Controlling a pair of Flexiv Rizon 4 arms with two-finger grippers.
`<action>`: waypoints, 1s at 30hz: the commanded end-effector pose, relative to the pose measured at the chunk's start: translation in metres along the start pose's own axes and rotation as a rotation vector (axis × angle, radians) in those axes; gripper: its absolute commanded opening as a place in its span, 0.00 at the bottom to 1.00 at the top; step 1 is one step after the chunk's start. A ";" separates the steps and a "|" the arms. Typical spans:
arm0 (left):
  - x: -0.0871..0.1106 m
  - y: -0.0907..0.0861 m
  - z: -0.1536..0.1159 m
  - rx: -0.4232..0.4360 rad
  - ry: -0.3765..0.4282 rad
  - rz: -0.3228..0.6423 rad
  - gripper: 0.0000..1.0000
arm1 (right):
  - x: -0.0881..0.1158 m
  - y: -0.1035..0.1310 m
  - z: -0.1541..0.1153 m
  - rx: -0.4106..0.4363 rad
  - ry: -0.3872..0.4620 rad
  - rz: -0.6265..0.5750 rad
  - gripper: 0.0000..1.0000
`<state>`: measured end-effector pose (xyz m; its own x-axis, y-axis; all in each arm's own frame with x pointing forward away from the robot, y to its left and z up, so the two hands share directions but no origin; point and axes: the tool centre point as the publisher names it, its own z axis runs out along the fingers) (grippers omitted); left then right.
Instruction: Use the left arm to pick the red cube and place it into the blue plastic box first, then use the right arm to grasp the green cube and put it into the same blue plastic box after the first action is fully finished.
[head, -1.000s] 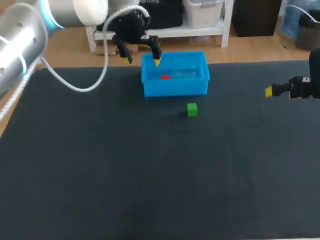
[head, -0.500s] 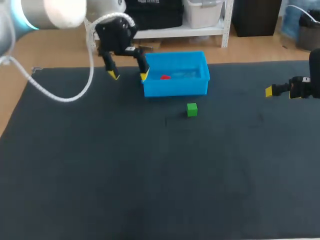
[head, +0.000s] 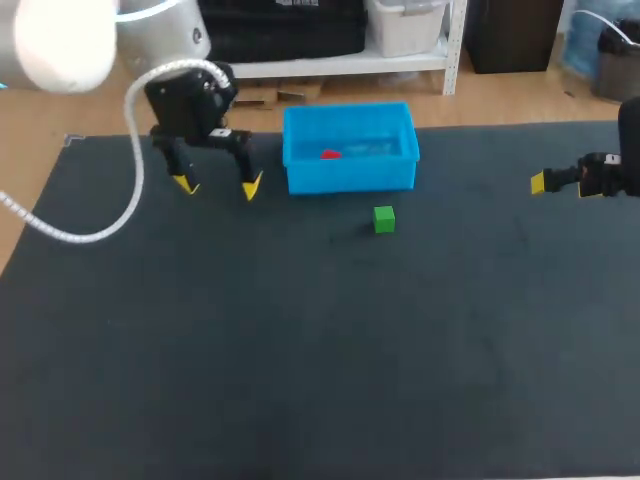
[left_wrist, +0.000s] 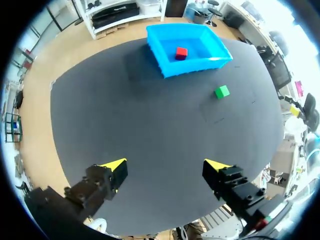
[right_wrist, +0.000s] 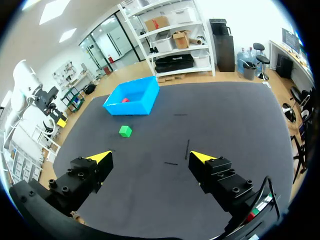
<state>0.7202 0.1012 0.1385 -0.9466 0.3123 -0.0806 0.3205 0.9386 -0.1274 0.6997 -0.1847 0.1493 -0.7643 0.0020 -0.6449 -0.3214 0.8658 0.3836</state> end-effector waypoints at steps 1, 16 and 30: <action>0.029 0.004 -0.002 0.015 -0.687 -0.027 1.00 | 0.000 0.000 0.000 -0.001 0.002 -0.001 1.00; 0.025 0.011 -0.004 0.123 -0.624 0.064 1.00 | 0.000 0.000 0.000 -0.001 0.002 -0.001 1.00; 0.018 0.008 -0.005 0.169 -0.560 0.095 1.00 | 0.000 0.000 0.000 -0.001 0.002 -0.001 1.00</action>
<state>0.7068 0.1110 0.1431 -0.7976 0.2547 -0.5468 0.4383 0.8676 -0.2351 0.6997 -0.1847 0.1493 -0.7643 0.0021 -0.6449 -0.3214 0.8658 0.3836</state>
